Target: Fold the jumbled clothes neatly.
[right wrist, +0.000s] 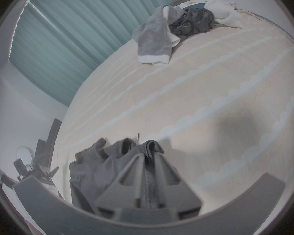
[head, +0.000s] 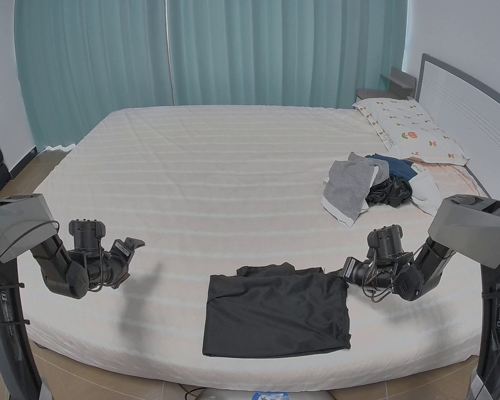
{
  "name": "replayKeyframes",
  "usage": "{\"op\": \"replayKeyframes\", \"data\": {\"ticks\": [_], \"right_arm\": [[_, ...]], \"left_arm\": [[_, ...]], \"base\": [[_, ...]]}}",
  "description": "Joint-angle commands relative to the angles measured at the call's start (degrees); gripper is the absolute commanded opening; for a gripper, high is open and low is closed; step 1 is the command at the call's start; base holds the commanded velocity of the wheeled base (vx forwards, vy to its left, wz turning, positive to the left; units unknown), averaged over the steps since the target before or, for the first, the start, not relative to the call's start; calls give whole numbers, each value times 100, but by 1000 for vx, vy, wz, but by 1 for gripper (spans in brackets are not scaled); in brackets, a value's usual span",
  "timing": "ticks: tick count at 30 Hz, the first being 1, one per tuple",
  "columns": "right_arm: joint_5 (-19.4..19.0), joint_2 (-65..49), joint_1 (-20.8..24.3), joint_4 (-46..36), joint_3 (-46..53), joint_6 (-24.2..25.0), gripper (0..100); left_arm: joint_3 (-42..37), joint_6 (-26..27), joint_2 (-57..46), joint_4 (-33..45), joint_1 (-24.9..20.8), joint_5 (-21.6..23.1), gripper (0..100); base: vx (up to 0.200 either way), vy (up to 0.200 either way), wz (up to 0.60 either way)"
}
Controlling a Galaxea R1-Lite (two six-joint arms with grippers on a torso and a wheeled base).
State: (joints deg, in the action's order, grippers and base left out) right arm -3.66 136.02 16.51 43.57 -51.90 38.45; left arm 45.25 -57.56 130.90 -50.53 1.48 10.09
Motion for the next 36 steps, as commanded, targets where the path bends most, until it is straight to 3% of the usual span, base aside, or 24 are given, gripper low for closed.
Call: {"op": "replayKeyframes", "data": {"ticks": [1, 14, 15, 28, 36], "right_arm": [[14, -67, -69, 46, -58, 154, 0], [269, -85, -165, 187, -93, 295, 0], [269, -76, -156, 187, -93, 312, 100], [181, -524, -86, 328, 514, 260, 100], [-21, -937, 37, 354, 1147, 31, 100]], "left_arm": [[-87, 114, -21, -10, -104, 1, 100], [-298, 290, -30, -27, -332, 1, 100], [-315, 290, -30, -27, -376, 1, 100], [-561, 281, -205, -10, -903, -25, 100], [-596, 272, -188, -27, -1396, -368, 100]], "base": [[0, 0, 0], [0, 0, 0], [0, 0, 0], [0, 0, 0], [-150, 0, 0]]}}
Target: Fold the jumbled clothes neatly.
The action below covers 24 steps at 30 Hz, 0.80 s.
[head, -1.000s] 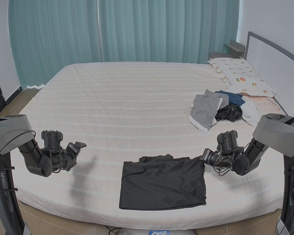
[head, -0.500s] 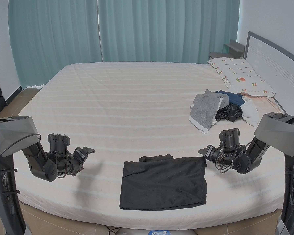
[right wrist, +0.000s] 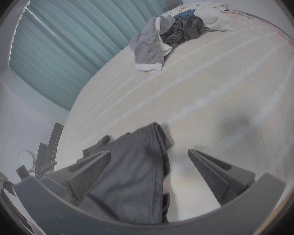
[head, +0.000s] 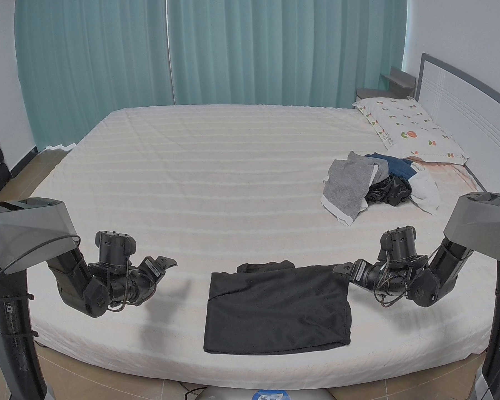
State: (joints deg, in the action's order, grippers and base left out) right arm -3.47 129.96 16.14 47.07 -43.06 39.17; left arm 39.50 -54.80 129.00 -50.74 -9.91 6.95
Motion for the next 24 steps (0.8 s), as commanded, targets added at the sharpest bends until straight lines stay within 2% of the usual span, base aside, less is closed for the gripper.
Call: {"op": "replayKeyframes", "data": {"ticks": [1, 10, 24], "right_arm": [[-39, -349, 100, 4, 280, -32, 100], [-39, -323, 188, 4, 289, -14, 100], [-74, -340, 627, 4, 658, -58, 100]], "left_arm": [[-12, -5, 2, -6, -301, -53, 100], [40, -49, 11, 20, -512, -80, 100], [322, -110, 37, 29, -679, -168, 100]], "base": [[0, 0, 0], [0, 0, 0], [0, -200, 0]]}}
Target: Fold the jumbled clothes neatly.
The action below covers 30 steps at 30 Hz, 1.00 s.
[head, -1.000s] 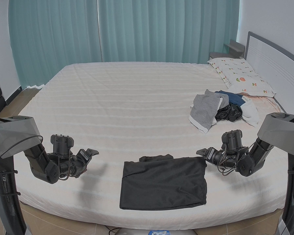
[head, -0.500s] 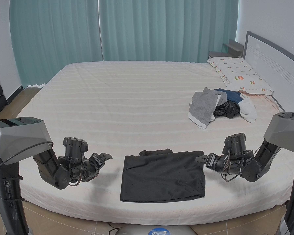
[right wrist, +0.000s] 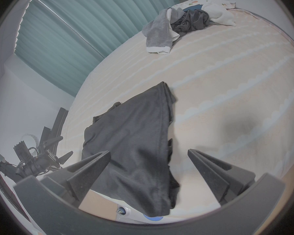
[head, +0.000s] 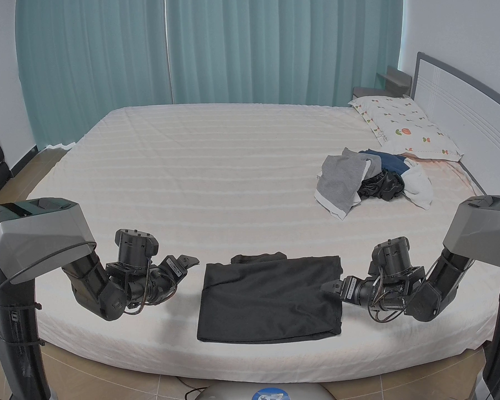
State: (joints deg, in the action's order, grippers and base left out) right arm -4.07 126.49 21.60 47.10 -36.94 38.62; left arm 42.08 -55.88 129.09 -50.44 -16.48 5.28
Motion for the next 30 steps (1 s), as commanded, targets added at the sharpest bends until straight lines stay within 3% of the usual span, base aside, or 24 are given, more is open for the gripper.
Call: {"op": "replayKeyframes", "data": {"ticks": [1, 4, 10, 12, 16, 18, 26, 30], "right_arm": [[-23, -1, 107, 0, 55, -12, 100], [-23, -19, 143, 0, 134, -21, 100], [-23, -168, 441, 115, 547, -241, 100], [-32, -160, 494, 247, 626, -267, 100], [-15, 7, 740, 862, 925, -276, 100], [-15, 78, 758, 923, 952, -276, 100], [-23, 157, 837, 932, 960, -206, 100], [-23, 165, 907, 941, 960, -153, 100]], "left_arm": [[90, -2, 64, -9, -31, -1, 100], [186, -2, 161, -9, -39, -106, 100], [942, 183, 767, 26, 31, -818, 100], [1039, 262, 899, 26, 40, -844, 100], [1039, 1150, 1163, -27, 66, -844, 100], [1083, 1325, 1145, -18, 145, -827, 100], [1276, 1369, 1154, -9, 286, -765, 100], [1346, 1325, 1180, -53, 303, -528, 100]], "base": [[0, -200, 0], [0, -200, 0], [0, 0, 0], [0, 0, 0], [0, 0, 0], [0, 0, 0], [0, 0, 0], [0, 0, 0]]}}
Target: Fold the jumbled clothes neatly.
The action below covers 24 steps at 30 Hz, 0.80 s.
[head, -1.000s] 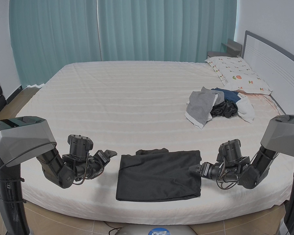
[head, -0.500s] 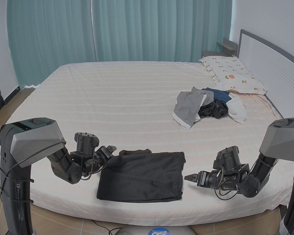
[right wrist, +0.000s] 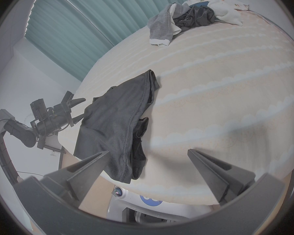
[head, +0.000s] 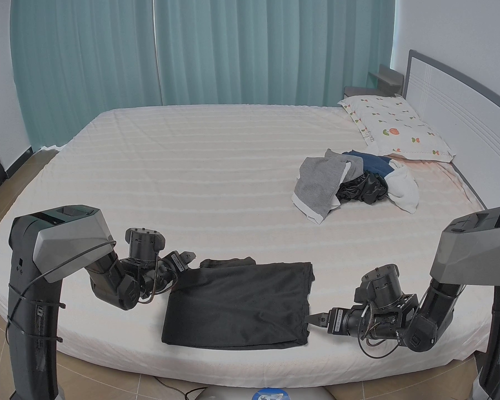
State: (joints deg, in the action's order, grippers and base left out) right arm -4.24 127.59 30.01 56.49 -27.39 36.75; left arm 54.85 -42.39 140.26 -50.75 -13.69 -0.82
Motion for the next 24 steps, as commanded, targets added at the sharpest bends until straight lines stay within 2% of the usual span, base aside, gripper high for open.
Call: {"op": "replayKeyframes", "data": {"ticks": [1, 5, 6, 16, 24], "right_arm": [[-6, 56, 66, 2, -3, 69, 100], [-6, 56, 75, 2, -29, 157, 100], [-6, 56, 75, 2, -38, 157, 100], [55, 267, 418, 2, -293, 455, 100], [81, 416, 541, 292, -284, 438, 100]], "left_arm": [[53, -24, 45, -23, 24, 117, 100], [17, -24, 45, -32, 24, 126, 100], [17, -15, 54, -32, 15, 126, 0], [70, -15, 150, -119, 33, 29, 0], [9, -182, 133, -146, 95, -41, 0]], "base": [[0, 0, 0], [0, 0, 0], [0, 0, 0], [0, 0, 0], [0, 0, 0]]}}
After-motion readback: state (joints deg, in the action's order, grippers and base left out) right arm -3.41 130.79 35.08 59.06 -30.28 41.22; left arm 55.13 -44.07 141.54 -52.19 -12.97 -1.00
